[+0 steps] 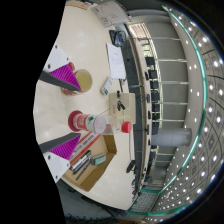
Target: Pour water
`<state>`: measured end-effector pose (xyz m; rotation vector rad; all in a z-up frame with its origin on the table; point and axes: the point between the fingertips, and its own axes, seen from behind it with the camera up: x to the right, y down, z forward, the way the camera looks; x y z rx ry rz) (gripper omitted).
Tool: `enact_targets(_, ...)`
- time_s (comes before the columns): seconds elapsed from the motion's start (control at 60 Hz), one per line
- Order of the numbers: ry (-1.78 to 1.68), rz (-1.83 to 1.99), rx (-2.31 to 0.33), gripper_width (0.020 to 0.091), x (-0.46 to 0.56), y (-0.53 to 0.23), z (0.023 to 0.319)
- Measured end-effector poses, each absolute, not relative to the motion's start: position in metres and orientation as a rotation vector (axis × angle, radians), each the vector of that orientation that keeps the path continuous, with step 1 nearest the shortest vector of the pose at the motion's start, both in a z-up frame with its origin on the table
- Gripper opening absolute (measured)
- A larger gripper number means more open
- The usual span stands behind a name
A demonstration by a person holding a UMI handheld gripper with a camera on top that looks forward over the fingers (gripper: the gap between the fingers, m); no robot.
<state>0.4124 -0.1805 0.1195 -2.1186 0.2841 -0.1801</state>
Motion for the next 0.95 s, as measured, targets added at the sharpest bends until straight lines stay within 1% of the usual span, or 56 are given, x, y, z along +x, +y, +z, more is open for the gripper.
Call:
enact_targets(0.2, 0.285, -0.190, -2.208, 0.0857, 0.342, -0.274, 0.175)
enact_targets(0.283, 0.270, -0.197, -2.208, 0.0862, 0.310, -0.309, 0.201)
enact_targets(0.35, 0.250, -0.200, -2.211, 0.0857, 0.286, -0.334, 0.216)
enact_targets(0.517, 0.206, -0.206, -2.221, 0.0858, 0.241, -0.381, 0.239)
enact_targets(0.667, 0.202, -0.204, -2.219, 0.0855, 0.219, -0.405, 0.249)
enact_targets(0.95, 0.138, -0.284, -2.204, 0.0856, 0.198, -0.417, 0.266)
